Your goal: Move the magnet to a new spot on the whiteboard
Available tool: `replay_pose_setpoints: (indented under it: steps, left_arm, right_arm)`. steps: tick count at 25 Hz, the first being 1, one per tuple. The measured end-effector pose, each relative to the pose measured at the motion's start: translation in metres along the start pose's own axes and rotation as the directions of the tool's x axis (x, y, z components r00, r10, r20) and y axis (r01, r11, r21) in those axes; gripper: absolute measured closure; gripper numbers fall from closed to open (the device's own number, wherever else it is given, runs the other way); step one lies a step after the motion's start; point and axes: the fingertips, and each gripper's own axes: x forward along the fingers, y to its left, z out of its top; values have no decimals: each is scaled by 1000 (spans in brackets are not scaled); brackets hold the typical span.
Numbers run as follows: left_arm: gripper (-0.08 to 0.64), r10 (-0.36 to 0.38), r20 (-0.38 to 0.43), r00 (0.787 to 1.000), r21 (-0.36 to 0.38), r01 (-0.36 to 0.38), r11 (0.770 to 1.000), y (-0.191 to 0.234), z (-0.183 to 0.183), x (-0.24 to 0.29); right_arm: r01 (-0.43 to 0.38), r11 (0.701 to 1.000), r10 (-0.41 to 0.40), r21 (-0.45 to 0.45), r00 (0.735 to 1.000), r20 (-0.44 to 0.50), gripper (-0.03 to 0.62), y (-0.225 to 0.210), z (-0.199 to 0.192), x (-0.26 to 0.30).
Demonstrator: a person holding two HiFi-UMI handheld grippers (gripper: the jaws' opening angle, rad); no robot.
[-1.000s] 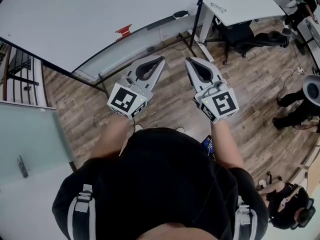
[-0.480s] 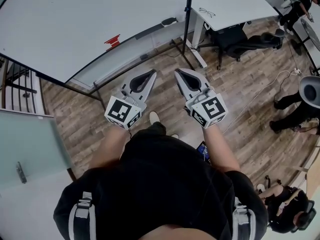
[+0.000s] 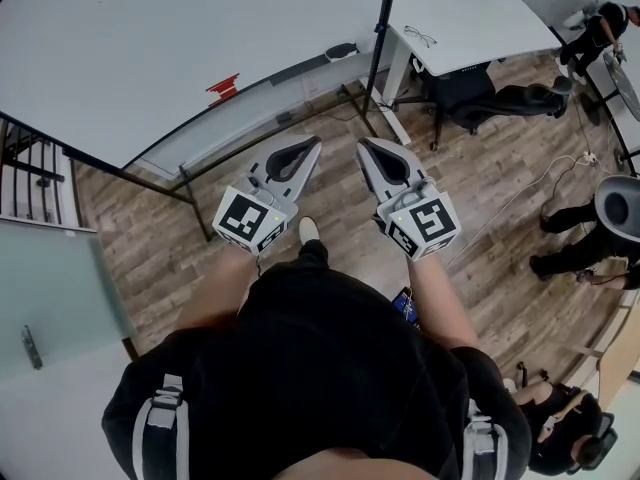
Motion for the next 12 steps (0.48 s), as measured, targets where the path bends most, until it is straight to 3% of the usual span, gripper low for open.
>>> replay_pose_setpoints:
  steps: [12]
  left_arm:
    - [555,13,1,1000,-1,-13,1000,103,-19,46]
  right_arm:
    - [-13,999,12,-30,1000,-27,592,-52,0,101]
